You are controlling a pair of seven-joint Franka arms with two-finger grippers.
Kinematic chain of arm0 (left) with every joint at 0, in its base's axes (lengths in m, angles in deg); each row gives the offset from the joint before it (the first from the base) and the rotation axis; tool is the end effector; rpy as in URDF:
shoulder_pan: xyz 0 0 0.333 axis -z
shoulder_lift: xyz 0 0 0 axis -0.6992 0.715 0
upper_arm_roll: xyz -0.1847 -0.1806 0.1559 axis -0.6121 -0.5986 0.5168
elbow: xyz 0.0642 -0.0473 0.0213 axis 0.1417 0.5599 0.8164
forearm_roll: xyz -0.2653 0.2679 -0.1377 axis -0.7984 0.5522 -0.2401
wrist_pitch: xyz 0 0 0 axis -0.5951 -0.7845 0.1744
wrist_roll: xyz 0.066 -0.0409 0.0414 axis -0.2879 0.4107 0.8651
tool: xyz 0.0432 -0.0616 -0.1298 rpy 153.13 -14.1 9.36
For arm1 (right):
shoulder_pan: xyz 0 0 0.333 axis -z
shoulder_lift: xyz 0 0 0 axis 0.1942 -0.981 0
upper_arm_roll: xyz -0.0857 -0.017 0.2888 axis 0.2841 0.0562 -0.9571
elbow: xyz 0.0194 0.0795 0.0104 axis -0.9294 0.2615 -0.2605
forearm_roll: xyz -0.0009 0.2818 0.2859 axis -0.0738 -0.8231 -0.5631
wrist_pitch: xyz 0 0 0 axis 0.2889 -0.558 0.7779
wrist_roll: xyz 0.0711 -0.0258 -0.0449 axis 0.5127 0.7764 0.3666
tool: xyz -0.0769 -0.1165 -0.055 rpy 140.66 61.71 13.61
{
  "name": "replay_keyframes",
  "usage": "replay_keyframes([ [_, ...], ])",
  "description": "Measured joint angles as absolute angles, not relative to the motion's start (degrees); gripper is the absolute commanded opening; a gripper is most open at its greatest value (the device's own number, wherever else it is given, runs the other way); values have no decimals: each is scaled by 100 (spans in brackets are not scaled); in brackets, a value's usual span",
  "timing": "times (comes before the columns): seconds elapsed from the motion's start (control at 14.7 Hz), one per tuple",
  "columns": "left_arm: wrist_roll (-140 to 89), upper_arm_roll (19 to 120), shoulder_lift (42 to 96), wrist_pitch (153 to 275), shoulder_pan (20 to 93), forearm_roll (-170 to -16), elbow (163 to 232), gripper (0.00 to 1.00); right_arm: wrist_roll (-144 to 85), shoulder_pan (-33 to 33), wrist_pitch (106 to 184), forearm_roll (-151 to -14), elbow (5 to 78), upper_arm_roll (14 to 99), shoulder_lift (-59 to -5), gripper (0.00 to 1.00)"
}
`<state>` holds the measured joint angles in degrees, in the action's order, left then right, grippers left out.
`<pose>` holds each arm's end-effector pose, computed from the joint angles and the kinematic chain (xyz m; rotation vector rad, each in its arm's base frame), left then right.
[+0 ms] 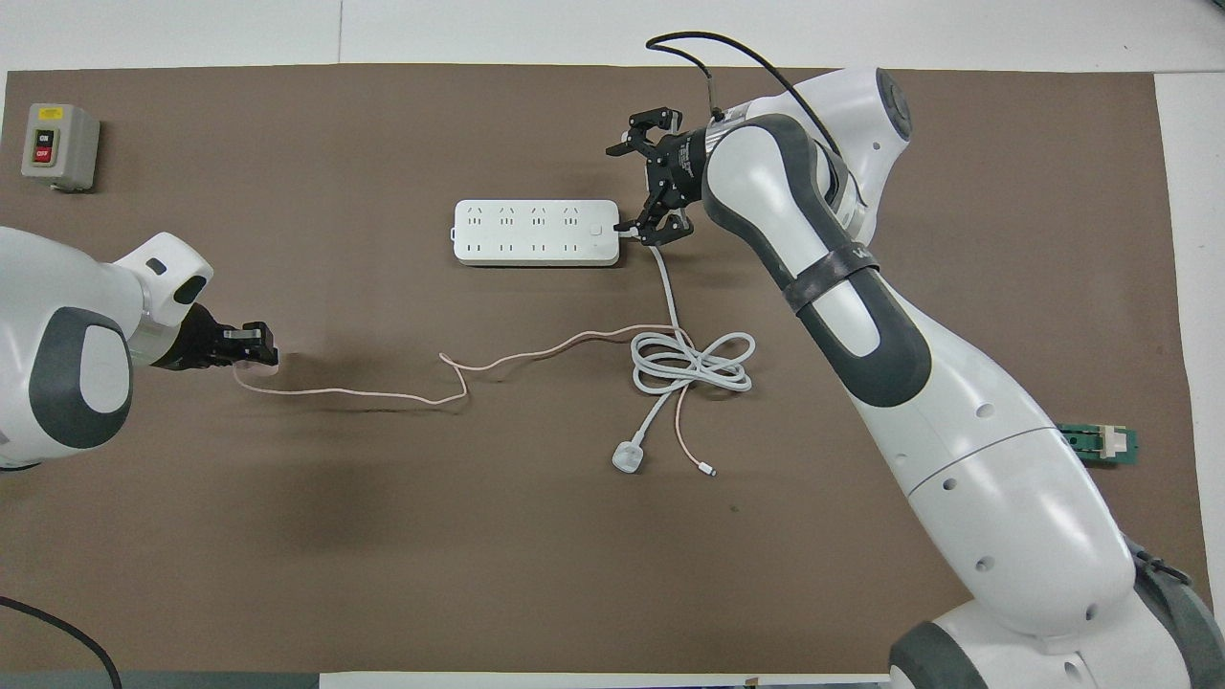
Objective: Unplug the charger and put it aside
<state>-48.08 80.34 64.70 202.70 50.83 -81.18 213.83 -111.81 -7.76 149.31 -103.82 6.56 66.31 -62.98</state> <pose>0.5387 -0.0020 0.2710 2.9648 0.0659 -0.0930 0.7296 0.2955 0.2829 -1.8526 1.6107 0.6055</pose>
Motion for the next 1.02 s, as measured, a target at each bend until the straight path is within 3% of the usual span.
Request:
replay_keyframes([
  [0.07, -5170, 8037, 6408, 20441, 4995, -8382, 21584, 0, -11181, -768, 14857, -10300, 747, 6673, -6129, 100],
  [0.14, -5406, 8040, 6351, 20515, 4912, -8518, 21725, 6, -11182, -769, 14739, -10193, 815, 6733, -5982, 100],
  [0.2, -5508, 8044, 6301, 20543, 4851, -8563, 21823, 62, -11183, -767, 14603, -10092, 863, 6808, -5851, 100],
  [0.27, -5531, 8045, 6250, 20560, 4806, -8581, 21890, 97, -11183, -758, 14463, -9953, 889, 6886, -5734, 100],
  [0.75, -5562, 8061, 6155, 20479, 4440, -8349, 21948, 100, -10269, -359, 13315, -8377, 921, 6979, -4872, 100],
  [1.02, -5300, 8064, 6098, 19714, 4367, -7903, 21329, 100, -8557, -17, 12664, -7669, 947, 6994, -4488, 100],
])
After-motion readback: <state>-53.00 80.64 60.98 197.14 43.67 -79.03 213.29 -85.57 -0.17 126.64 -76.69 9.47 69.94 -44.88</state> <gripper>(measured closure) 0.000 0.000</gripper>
